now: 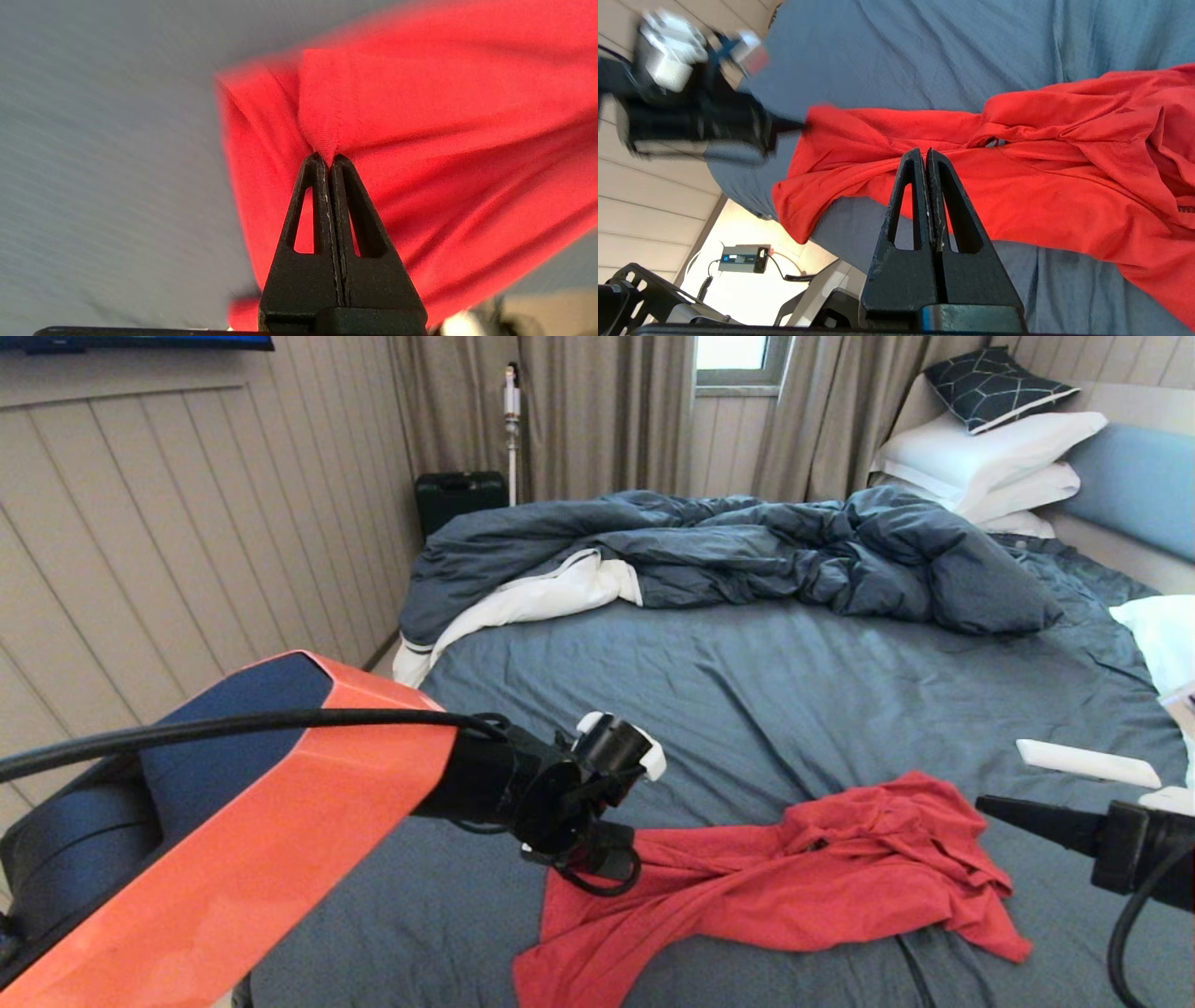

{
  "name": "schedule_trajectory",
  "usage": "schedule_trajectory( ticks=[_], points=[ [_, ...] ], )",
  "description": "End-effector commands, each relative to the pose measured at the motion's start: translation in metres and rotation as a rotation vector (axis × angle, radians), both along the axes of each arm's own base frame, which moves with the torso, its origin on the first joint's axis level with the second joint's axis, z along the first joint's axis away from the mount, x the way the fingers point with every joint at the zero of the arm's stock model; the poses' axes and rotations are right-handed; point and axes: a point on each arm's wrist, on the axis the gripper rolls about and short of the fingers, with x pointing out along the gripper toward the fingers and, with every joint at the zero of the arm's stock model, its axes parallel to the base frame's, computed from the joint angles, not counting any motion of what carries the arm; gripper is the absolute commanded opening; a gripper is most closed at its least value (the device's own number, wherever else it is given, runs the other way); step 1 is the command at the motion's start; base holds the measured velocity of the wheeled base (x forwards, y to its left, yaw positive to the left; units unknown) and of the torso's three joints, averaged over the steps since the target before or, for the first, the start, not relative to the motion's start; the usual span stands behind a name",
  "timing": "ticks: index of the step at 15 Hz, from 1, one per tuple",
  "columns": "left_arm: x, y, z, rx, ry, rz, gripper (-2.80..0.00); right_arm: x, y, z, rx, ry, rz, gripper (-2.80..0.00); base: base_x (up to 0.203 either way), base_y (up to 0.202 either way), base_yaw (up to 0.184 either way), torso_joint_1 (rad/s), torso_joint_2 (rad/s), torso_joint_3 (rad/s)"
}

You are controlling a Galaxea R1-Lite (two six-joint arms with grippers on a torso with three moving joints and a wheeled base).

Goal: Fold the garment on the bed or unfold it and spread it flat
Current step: Unford the red T-shirt

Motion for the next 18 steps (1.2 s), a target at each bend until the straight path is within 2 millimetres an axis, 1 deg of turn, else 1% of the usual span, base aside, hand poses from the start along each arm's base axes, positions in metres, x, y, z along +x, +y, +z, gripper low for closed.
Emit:
schedule_trajectory(
  ticks=[1,2,4,7,9,12,15,18],
  points=[
    [0.01,0.013,0.023,-0.054,-0.057,0.043,-2.8,-0.002,0.001,0.001,0.0,-0.01,0.007,-2.8,0.0,0.0,0.0,0.0,0.0,0.0],
    [0.018,0.021,0.032,-0.084,-0.09,0.068,-2.8,-0.002,0.001,0.0,0.001,-0.005,0.007,-2.8,0.0,0.0,0.0,0.0,0.0,0.0],
    [0.03,0.033,0.038,-0.109,-0.124,0.107,-2.8,-0.003,0.001,-0.002,0.001,0.0,0.008,-2.8,0.0,0.0,0.0,0.0,0.0,0.0],
    [0.051,0.048,0.03,-0.108,-0.149,0.147,-2.8,-0.005,0.002,-0.004,0.001,0.006,0.003,-2.8,0.0,0.0,0.0,0.0,0.0,0.0],
    [0.063,0.057,0.032,-0.123,-0.198,0.153,-2.8,-0.005,0.002,-0.005,0.002,0.01,0.005,-2.8,0.0,0.0,0.0,0.0,0.0,0.0],
    [0.068,0.054,0.038,-0.172,-0.265,0.142,-2.8,-0.005,0.002,-0.006,0.003,0.015,0.005,-2.8,0.0,0.0,0.0,0.0,0.0,0.0],
    [0.07,0.05,0.03,-0.16,-0.267,0.122,-2.8,-0.005,0.002,-0.008,0.002,0.019,0.005,-2.8,0.0,0.0,0.0,0.0,0.0,0.0],
    [0.071,0.05,0.03,-0.158,-0.275,0.104,-2.8,-0.005,0.002,-0.009,-0.002,0.019,0.005,-2.8,0.0,0.0,0.0,0.0,0.0,0.0]
  ],
)
